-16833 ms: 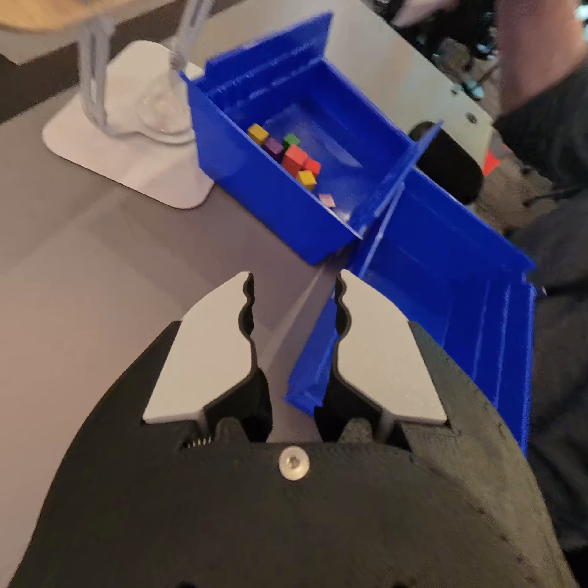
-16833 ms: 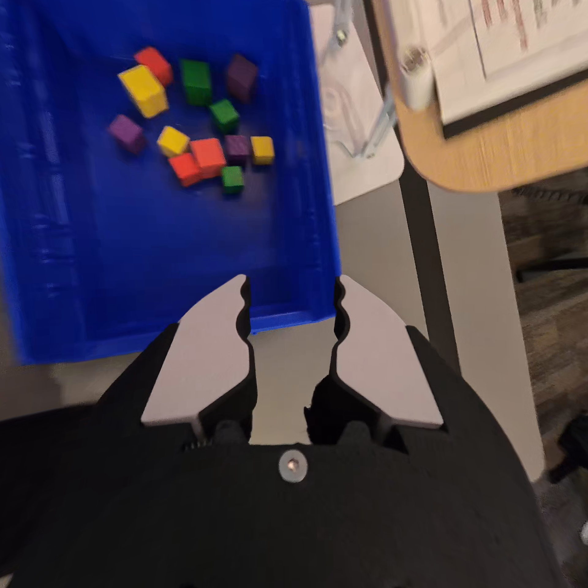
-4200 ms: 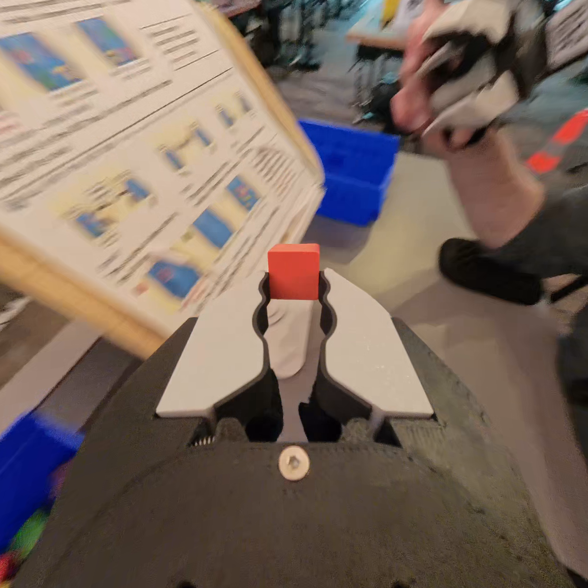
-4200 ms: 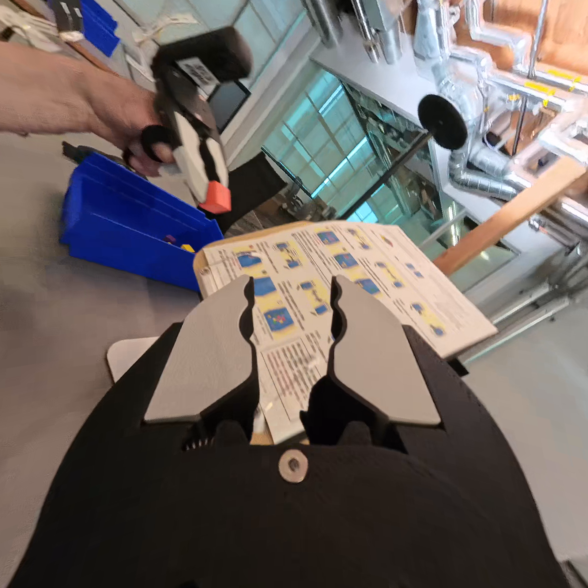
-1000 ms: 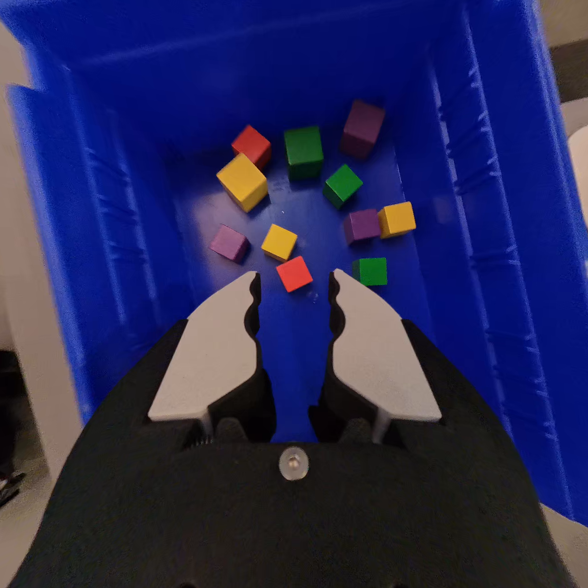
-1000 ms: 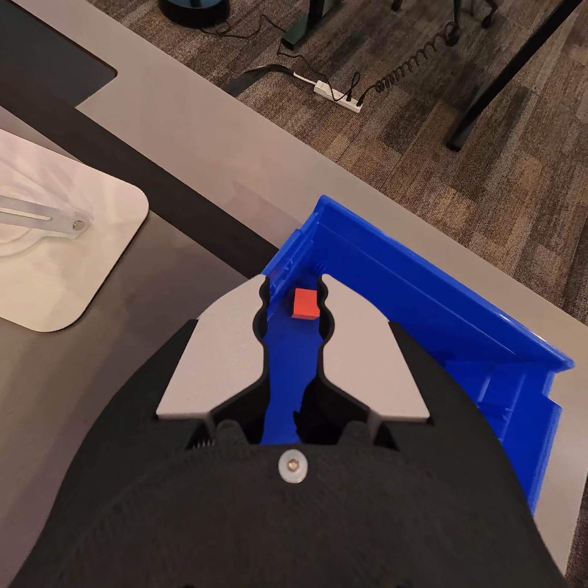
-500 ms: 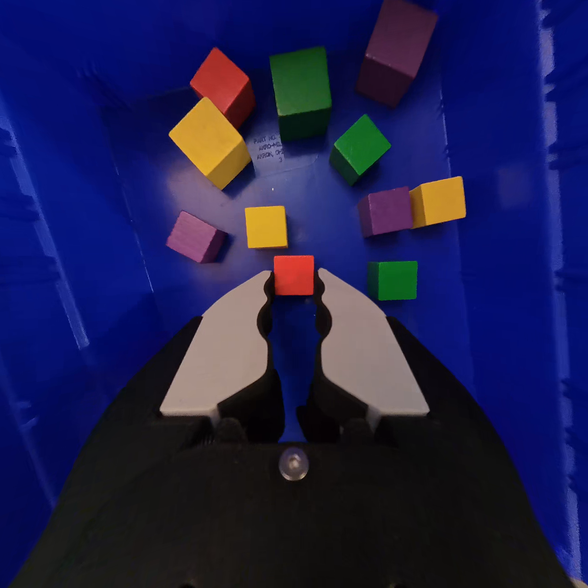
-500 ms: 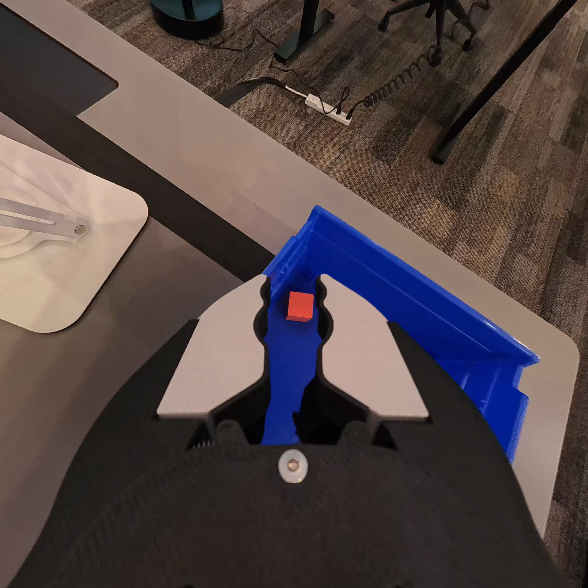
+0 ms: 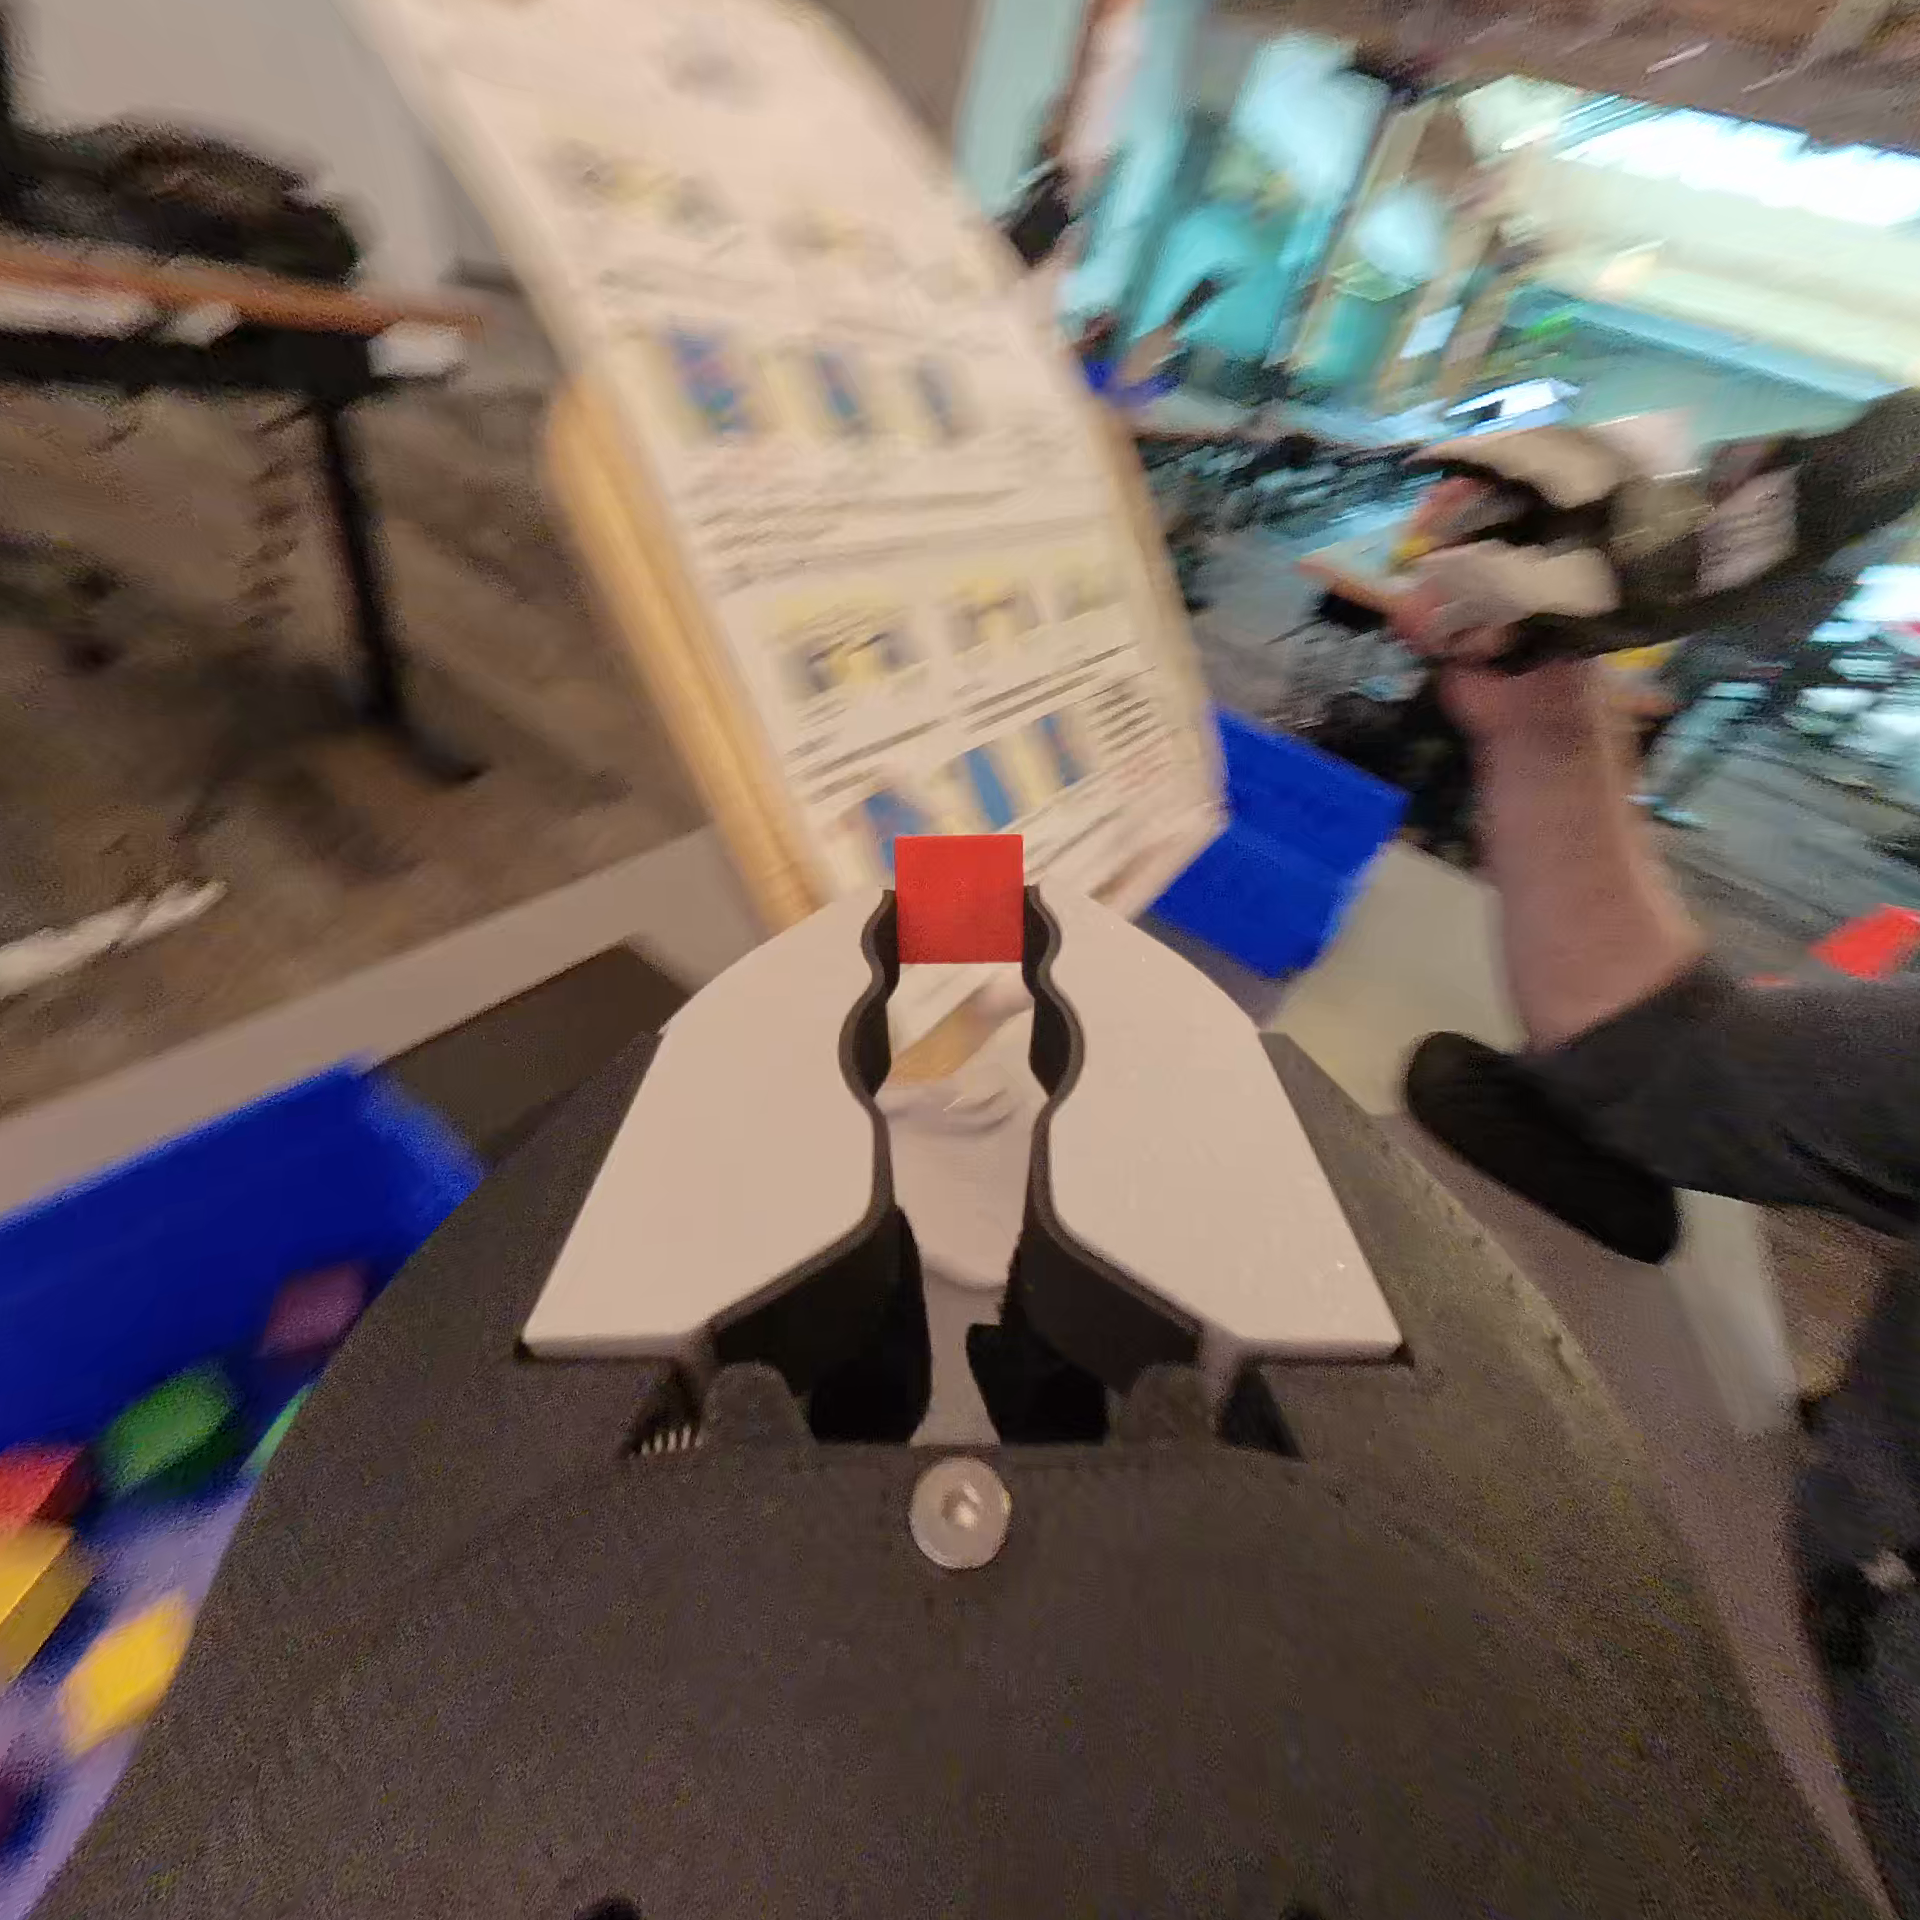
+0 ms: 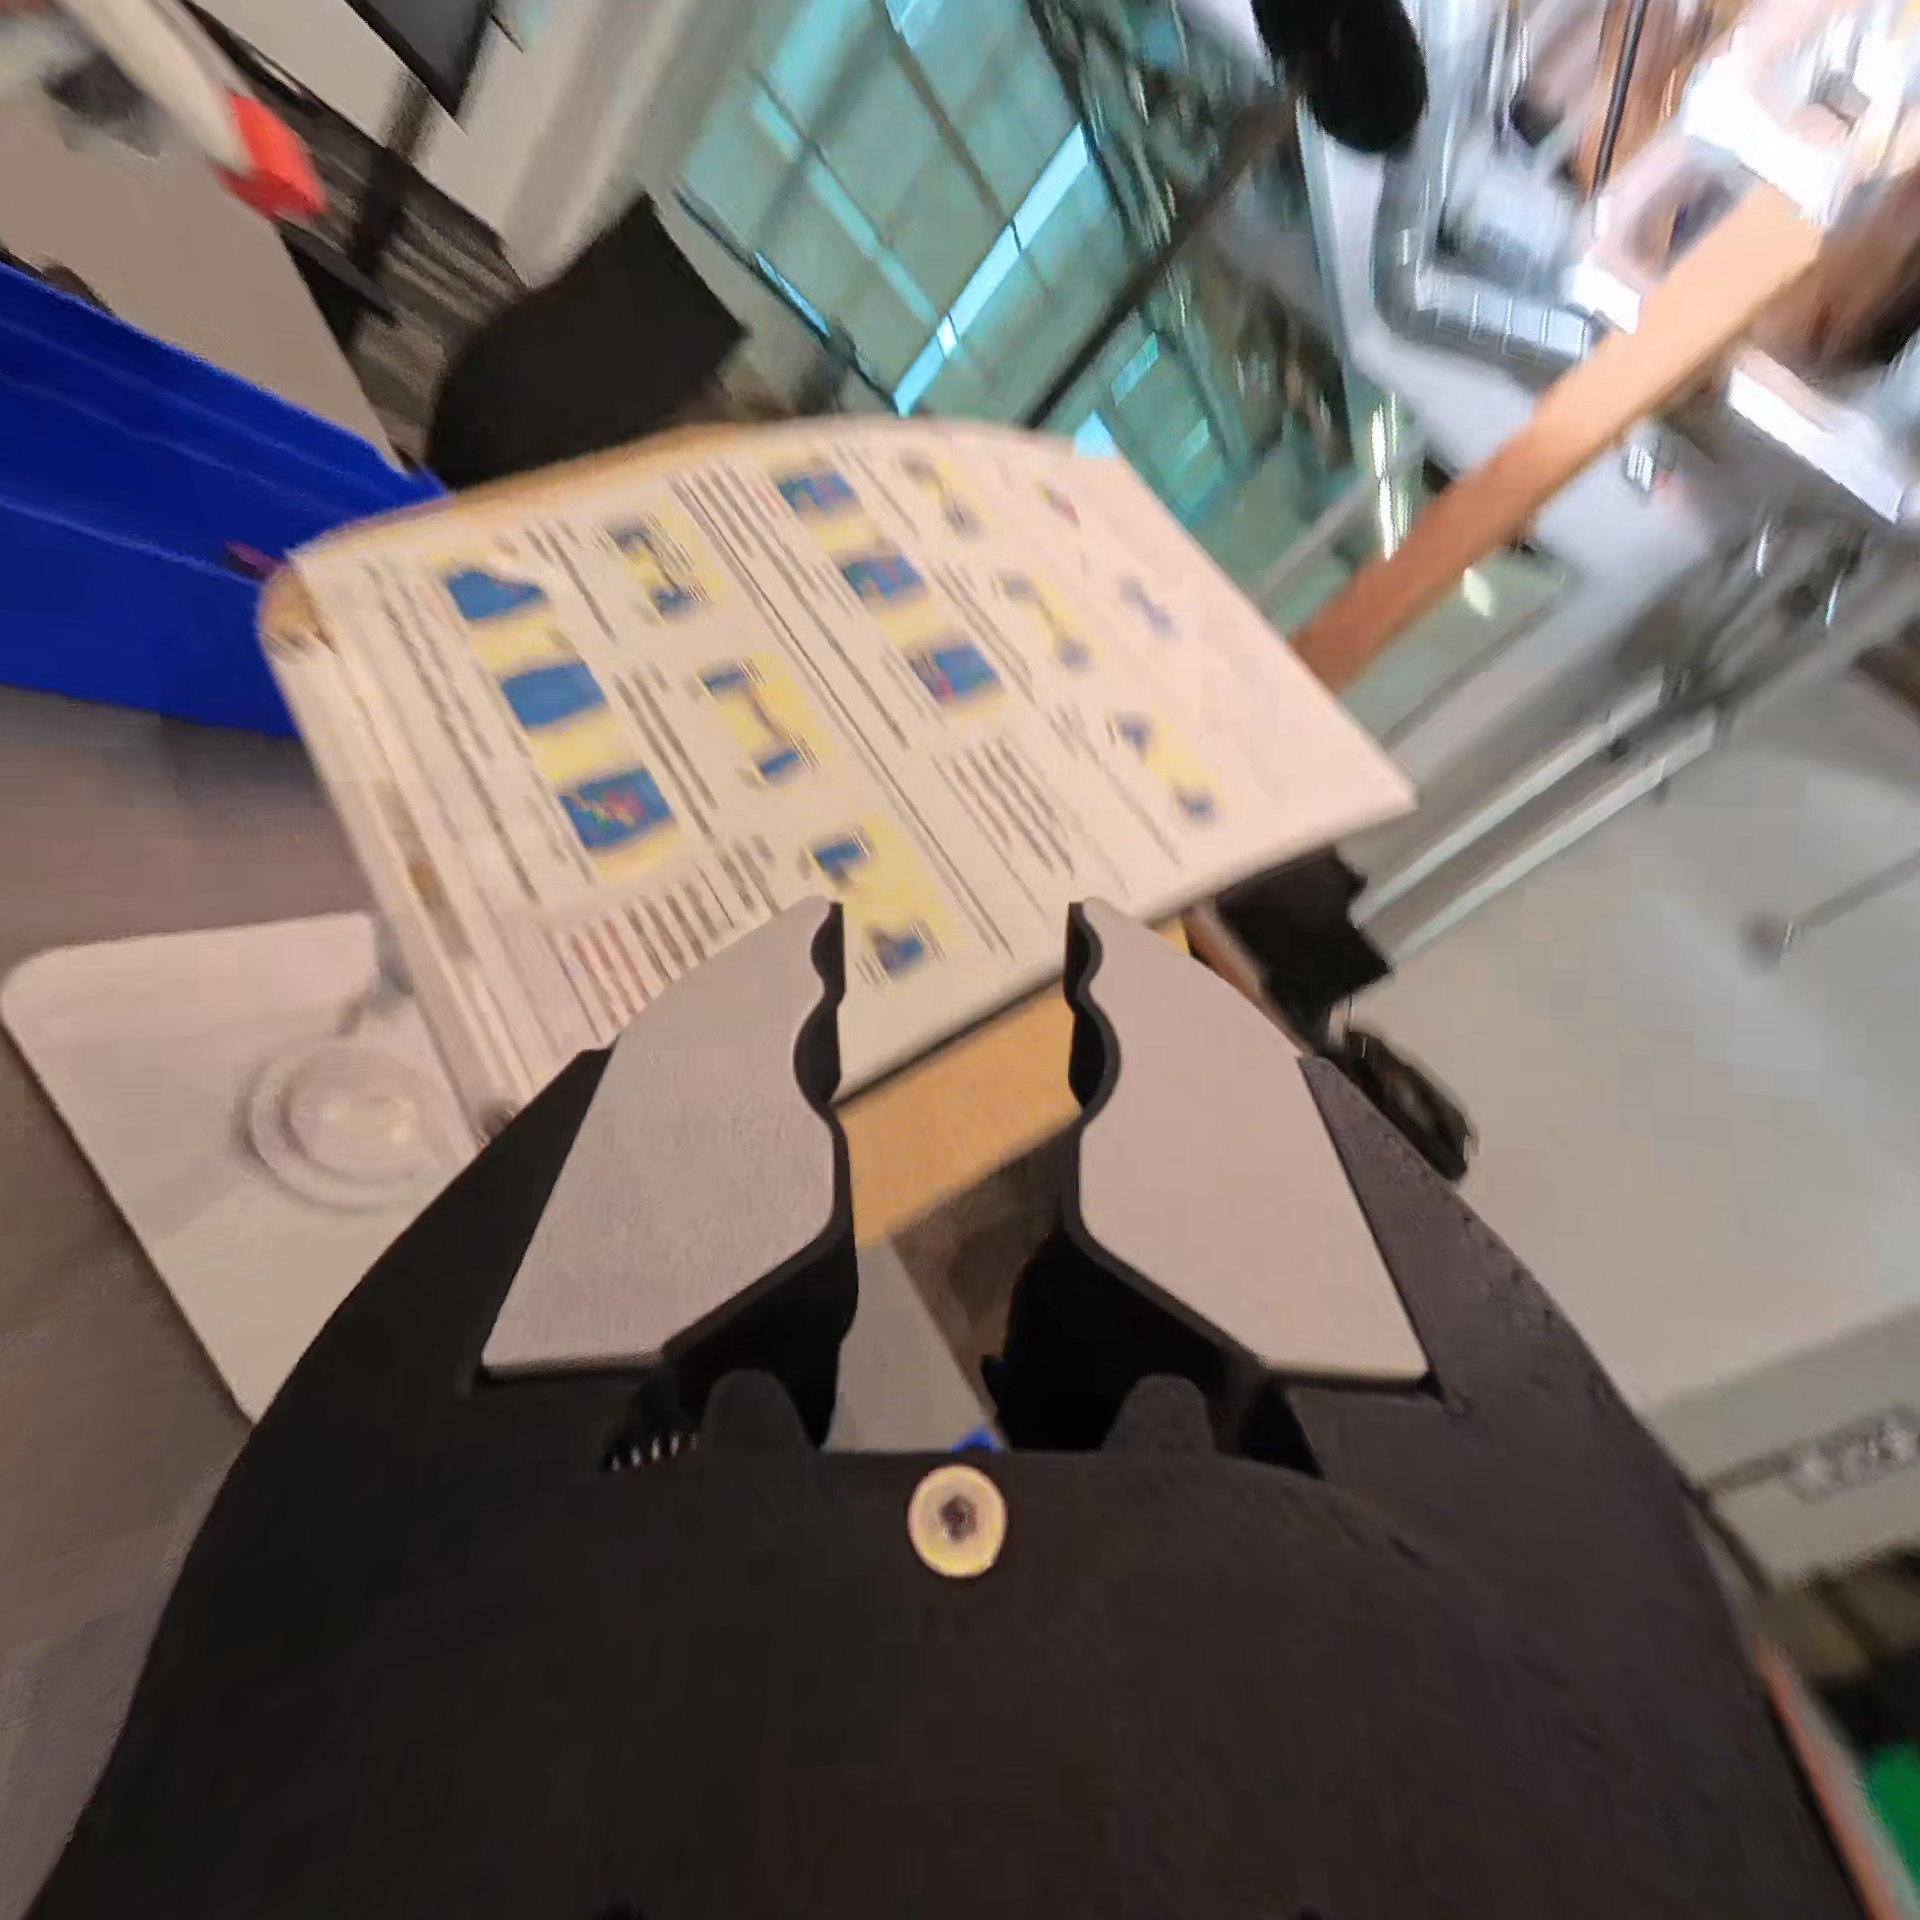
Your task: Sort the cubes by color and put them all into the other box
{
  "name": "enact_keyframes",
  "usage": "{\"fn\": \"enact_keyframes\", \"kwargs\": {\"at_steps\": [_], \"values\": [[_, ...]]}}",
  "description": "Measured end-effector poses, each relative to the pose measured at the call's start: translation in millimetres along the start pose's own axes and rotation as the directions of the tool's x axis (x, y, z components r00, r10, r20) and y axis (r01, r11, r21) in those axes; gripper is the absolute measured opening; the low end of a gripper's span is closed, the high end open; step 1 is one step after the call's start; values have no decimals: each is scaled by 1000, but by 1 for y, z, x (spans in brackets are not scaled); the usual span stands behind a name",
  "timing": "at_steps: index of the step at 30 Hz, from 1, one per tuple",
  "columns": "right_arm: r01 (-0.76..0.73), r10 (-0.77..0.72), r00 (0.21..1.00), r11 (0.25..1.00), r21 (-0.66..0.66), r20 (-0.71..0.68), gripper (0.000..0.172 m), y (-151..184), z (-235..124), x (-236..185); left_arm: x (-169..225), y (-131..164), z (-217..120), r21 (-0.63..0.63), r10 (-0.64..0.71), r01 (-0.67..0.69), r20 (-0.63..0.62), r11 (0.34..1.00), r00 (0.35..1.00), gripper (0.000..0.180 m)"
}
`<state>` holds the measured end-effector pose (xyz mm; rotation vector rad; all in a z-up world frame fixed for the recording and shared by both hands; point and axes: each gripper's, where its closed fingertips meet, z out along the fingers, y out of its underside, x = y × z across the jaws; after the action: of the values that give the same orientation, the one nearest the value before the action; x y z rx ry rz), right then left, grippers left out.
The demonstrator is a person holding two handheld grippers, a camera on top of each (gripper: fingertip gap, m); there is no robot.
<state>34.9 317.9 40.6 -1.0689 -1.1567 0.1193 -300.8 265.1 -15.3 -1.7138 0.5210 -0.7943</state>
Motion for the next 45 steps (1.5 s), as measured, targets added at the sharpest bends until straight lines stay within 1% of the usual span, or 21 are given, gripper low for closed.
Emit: {"fn": "enact_keyframes", "kwargs": {"at_steps": [2, 4, 5, 8, 11, 13, 18, 22, 29, 34, 36, 37, 38, 40, 41, 43, 44, 45], "values": [[70, -75, 996, 991, 114, 44, 42, -36, 4, -29, 43, -13, 14, 59, 27, -18, -154, 998, 988, 23], [135, -151, 987, 964, 227, 56, 41, -65, 9, -59, 85, -20, 29, 118, 49, -10, -325, 993, 945, 22], [160, -186, 980, 949, 270, 73, 41, -76, 13, -76, 100, -19, 38, 123, 42, 5, -380, 992, 924, 22], [200, -247, 962, 926, 321, 113, 46, -93, 27, -120, 137, -9, 66, 110, -4, 74, -533, 991, 846, 22], [289, -337, 936, 899, 328, 99, 47, -94, 39, -149, 161, 6, 86, 64, -57, 125, -634, 990, 772, 23], [317, -364, 927, 892, 324, 95, 46, -93, 43, -159, 170, 13, 95, 36, -84, 146, -672, 989, 736, 22], [359, -404, 911, 875, 325, 80, 41, -93, 47, -170, 183, 25, 107, -11, -131, 176, -711, 984, 690, 22], [370, -408, 912, 867, 335, 50, 23, -95, 46, -169, 189, 29, 110, -25, -143, 182, -727, 983, 672, 22], [344, -388, 919, 872, 349, 65, 22, -101, 40, -167, 197, 24, 107, -18, -159, 223, -756, 975, 635, 22], [336, -371, 928, 877, 344, 38, 22, -104, 34, -152, 189, 9, 99, 51, -133, 249, -733, 967, 667, 21], [347, -362, 932, 889, 298, -4, 22, -99, 30, -130, 181, 4, 94, 87, -96, 219, -703, 972, 705, 11], [342, -350, 937, 899, 275, -22, 22, -95, 27, -116, 176, 1, 90, 114, -71, 201, -682, 973, 728, 3], [323, -324, 945, 916, 238, -34, 22, -87, 25, -99, 171, -3, 87, 143, -43, 179, -654, 973, 756, 0], [267, -258, 963, 952, 148, -81, 22, -64, 19, -58, 158, -5, 83, 168, 3, 115, -579, 979, 815, 0], [223, -215, 972, 971, 89, -94, 22, -47, 16, -38, 153, -6, 82, 173, 25, 82, -540, 981, 842, 0], [115, -120, 981, 992, -45, -155, 22, -4, 7, 5, 143, -10, 77, 192, 69, 26, -472, 981, 879, 0], [56, -74, 982, 993, -103, -173, 22, 19, 2, 22, 140, -11, 75, 193, 90, -3, -443, 981, 892, 0], [-17, -16, 985, 982, -188, -171, 22, 48, -2, 35, 137, -11, 74, 190, 110, -32, -417, 981, 902, 0]]}}
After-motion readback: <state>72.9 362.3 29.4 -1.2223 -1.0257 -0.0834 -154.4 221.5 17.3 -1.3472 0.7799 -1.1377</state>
